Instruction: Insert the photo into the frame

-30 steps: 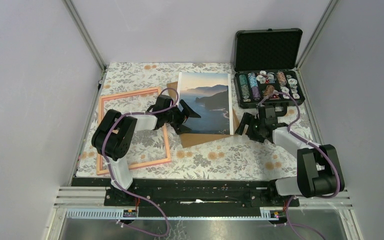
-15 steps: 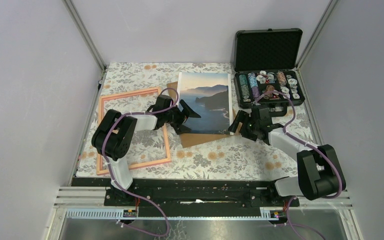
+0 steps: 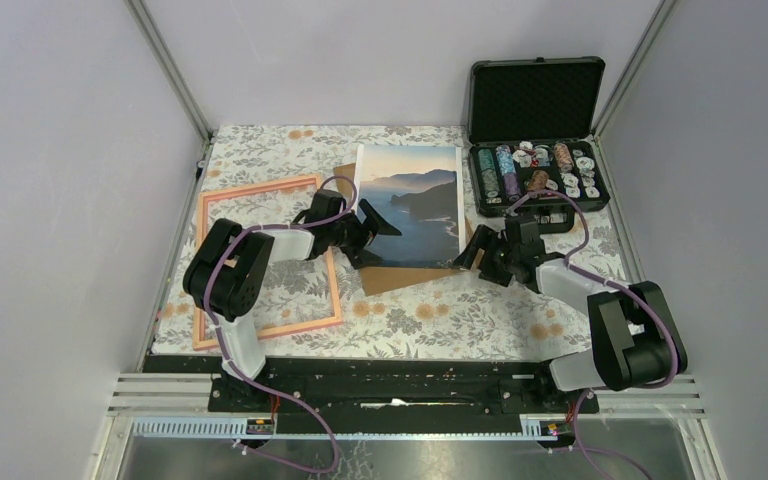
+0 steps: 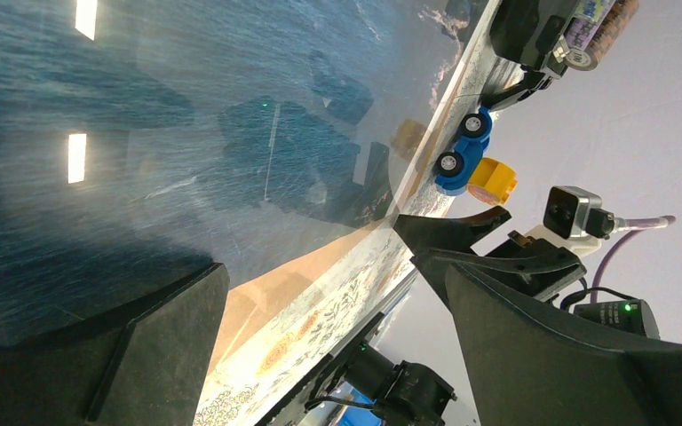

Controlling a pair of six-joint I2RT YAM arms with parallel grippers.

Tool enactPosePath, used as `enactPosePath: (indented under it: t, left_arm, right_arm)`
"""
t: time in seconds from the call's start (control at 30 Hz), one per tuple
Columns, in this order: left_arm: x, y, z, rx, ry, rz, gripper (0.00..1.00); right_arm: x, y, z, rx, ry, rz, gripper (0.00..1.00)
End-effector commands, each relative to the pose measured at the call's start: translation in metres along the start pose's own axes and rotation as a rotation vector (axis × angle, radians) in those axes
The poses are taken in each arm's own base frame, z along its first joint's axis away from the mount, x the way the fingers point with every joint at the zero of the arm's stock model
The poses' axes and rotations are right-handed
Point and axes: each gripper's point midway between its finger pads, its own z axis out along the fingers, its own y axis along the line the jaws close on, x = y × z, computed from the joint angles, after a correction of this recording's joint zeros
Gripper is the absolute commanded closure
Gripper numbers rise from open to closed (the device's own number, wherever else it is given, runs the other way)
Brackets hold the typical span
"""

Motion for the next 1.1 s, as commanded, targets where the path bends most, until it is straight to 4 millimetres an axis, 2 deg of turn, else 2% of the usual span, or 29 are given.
enactPosePath:
  t: [0.0, 0.23, 0.5, 0.8, 0.87, 1.07]
  left_arm:
    - [-0.002, 0.028, 0.006, -0.075, -0.009, -0.031, 0.01]
    - [-0.001, 0.024, 0.006, -0.067, -0.005, -0.028, 0.01]
    - [0.002, 0.017, 0.005, -0.05, 0.003, -0.012, 0.01]
    - [0.009, 0.016, 0.008, -0.047, 0.02, -0.005, 0.01]
    - [0.009, 0.016, 0.008, -0.047, 0.02, -0.005, 0.01]
    - [0.011, 0.015, 0.009, -0.044, 0.024, -0.001, 0.01]
  right_arm:
    - [-0.005, 0.03, -0.01, -0.164, 0.001, 0.034, 0.15]
    - [-0.012, 0.055, -0.034, -0.282, -0.024, 0.065, 0.16]
    - [-0.011, 0.066, -0.048, -0.357, -0.042, 0.141, 0.17]
    - [-0.009, 0.064, -0.046, -0.43, -0.049, 0.393, 0.22]
    - [-0.009, 0.066, -0.046, -0.458, -0.055, 0.416, 0.27]
    - [-0.006, 0.064, -0.043, -0.469, -0.049, 0.414, 0.29]
